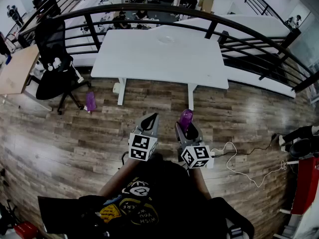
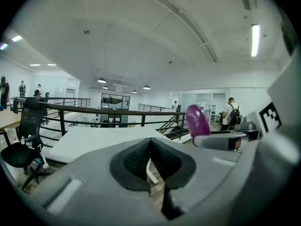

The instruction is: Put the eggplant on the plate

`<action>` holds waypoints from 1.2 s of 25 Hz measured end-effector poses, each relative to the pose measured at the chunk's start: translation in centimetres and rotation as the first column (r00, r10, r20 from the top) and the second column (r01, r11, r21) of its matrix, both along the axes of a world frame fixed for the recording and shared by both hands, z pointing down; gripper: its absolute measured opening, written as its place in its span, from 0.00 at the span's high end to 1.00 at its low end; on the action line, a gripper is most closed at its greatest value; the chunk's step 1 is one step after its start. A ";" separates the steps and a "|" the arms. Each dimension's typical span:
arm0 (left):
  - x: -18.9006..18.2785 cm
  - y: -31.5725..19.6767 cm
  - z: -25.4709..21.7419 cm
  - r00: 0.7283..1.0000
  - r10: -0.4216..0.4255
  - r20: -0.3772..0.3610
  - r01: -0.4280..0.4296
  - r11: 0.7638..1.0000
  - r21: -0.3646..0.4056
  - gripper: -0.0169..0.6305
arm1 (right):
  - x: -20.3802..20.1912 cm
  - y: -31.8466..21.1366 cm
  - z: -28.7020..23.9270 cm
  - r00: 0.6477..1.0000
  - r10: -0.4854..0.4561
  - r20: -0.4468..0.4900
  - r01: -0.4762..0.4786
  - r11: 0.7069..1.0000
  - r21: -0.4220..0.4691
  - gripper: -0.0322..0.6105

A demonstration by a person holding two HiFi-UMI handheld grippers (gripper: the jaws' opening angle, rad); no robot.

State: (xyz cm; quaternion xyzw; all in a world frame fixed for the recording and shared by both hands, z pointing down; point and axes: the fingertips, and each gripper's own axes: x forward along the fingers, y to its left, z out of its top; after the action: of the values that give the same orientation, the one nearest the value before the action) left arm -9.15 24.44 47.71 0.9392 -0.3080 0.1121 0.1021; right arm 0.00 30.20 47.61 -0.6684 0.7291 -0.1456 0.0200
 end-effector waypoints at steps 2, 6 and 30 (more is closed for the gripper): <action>0.1 -0.1 -0.1 1.000 -0.003 0.003 0.003 1.000 0.002 0.97 | 0.2 0.0 0.0 1.000 0.001 0.001 -0.001 1.000 0.001 0.62; 0.0 -0.3 -0.1 1.000 -0.009 -0.003 0.009 1.000 -0.004 0.97 | 0.4 0.0 0.1 1.000 0.003 0.001 -0.003 1.000 -0.001 0.62; -6.2 -2.8 1.7 1.000 -0.020 -0.013 0.019 0.997 -0.074 0.97 | -3.9 -2.9 1.7 0.997 0.013 0.073 -0.009 0.999 -0.046 0.62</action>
State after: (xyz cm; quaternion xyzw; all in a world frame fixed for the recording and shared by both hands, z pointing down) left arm -15.34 21.64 49.38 0.9325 -0.3121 0.1158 0.1399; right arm -3.91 27.25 49.26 -0.6668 0.7208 -0.1865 0.0324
